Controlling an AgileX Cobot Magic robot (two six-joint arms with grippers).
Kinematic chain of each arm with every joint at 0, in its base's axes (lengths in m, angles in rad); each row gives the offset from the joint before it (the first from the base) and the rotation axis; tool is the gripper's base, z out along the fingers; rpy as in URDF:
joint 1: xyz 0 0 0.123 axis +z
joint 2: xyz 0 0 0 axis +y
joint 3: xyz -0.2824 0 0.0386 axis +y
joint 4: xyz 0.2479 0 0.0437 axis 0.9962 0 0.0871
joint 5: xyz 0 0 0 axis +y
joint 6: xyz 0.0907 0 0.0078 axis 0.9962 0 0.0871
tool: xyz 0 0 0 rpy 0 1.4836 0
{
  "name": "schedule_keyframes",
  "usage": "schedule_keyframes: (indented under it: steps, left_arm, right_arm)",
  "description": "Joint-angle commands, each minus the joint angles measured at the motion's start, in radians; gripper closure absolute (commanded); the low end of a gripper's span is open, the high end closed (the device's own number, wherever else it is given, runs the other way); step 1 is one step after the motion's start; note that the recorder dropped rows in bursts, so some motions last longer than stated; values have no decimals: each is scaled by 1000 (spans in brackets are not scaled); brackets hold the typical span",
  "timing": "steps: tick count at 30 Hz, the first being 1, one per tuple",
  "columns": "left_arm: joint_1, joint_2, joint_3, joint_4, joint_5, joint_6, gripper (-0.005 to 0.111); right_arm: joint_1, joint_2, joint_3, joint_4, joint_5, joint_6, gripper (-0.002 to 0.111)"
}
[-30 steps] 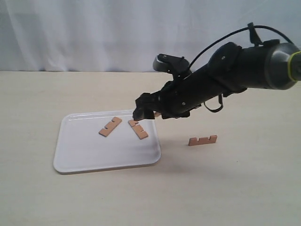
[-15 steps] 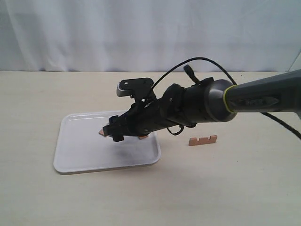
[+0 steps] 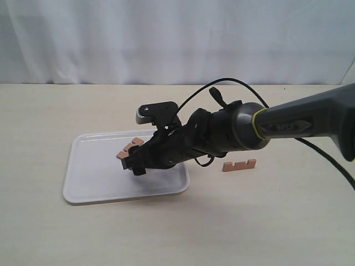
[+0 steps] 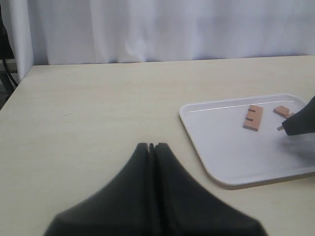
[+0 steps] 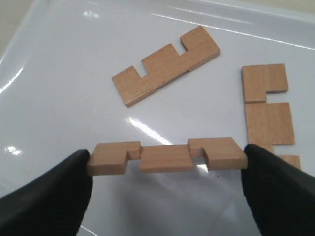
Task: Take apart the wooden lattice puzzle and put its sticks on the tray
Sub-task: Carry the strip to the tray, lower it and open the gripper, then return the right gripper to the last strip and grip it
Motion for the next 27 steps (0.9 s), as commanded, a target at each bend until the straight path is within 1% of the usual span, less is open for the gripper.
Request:
schedule_keyframes:
  steps: [1,11,13,16,17,19,20,21,22,23,24,25,26,27]
  left_arm:
    - [2,0,2,0,-15,1,107]
    - [2,0,2,0,-15,1,107]
    - [2,0,2,0,-15,1,107]
    - [2,0,2,0,-15,1,107]
    - [2,0,2,0,-15,1,107]
    - [2,0,2,0,-15,1,107]
    - [2,0,2,0,-15,1,107]
    - [2,0,2,0,-15,1,107]
    - [2,0,2,0,-15,1,107]
    - [2,0,2,0,-15,1,107]
    - [2,0,2,0,-15,1,107]
    - [2,0,2,0,-15,1,107]
    - [2,0,2,0,-15,1,107]
    - [2,0,2,0,-15,1,107]
  right_arm:
    - [1,0,-7,0,9,-5,101]
    - [1,0,-7,0,9,-5,101]
    - [1,0,-7,0,9,-5,95]
    - [1,0,-7,0,9,-5,80]
    - [1,0,-7,0,9,-5,71]
    - [1,0,-7,0,9,-5,57]
    - [1,0,-7,0,7,-5,46]
    - [1,0,-7,18,7,-2,39]
    - [1,-2,-18,27,25,-2,25]
    - [1,-6,-32,23,49,-8,20]
    - [1,-18,-68,9,112,-13,13]
    - [1,-25,-84,0,150,-13,11]
    - [1,-41,-129,-31,228,-13,7]
    - [1,-52,-144,-39,261,-13,6]
